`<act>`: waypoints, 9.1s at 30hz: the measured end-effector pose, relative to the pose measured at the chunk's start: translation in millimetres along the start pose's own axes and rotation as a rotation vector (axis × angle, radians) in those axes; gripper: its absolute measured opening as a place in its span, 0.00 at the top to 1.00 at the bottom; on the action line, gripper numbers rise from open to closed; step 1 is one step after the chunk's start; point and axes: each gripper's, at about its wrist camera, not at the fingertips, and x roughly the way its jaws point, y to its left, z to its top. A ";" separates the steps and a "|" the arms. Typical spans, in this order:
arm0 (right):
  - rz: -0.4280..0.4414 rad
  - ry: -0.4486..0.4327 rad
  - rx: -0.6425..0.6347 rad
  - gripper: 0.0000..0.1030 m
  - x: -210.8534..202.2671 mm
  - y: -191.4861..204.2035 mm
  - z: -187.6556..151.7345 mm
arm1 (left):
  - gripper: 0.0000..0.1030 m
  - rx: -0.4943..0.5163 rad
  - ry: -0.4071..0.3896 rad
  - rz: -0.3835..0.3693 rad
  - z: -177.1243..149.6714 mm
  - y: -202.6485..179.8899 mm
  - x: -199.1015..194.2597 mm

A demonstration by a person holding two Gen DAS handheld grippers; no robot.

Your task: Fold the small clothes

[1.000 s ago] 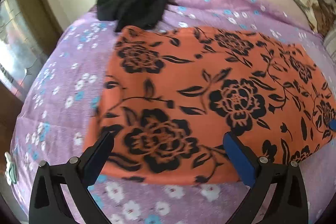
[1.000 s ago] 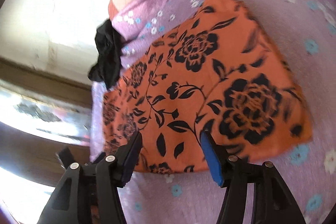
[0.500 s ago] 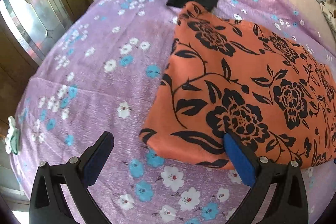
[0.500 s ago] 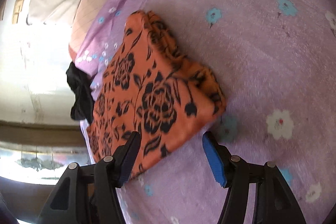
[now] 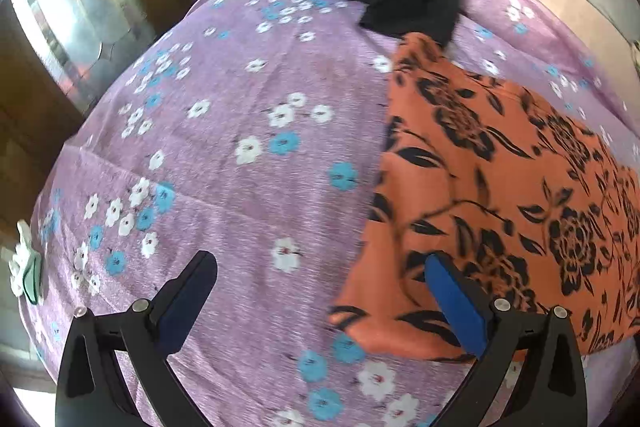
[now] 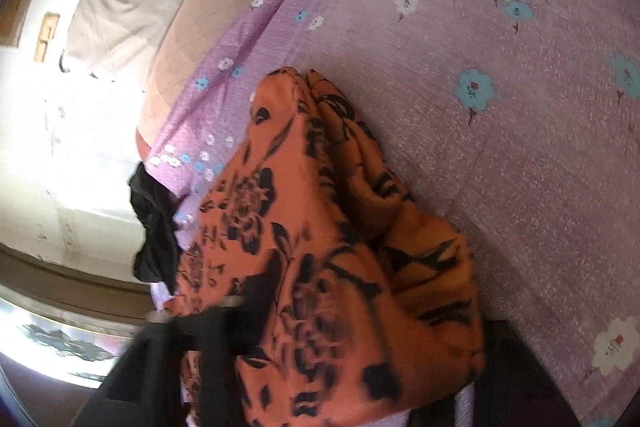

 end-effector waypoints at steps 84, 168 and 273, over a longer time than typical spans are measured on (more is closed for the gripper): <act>0.173 0.312 -0.510 0.90 200.4 308.6 -87.5 | 0.00 0.102 0.045 0.084 23.8 17.2 36.5; 0.131 0.393 -0.510 0.76 91.0 165.1 -106.0 | 0.00 0.312 -0.109 0.038 -1.4 -47.3 10.7; 0.172 0.440 -0.550 0.76 93.2 166.4 -100.0 | 0.00 0.370 -0.139 0.051 -5.3 -55.9 8.9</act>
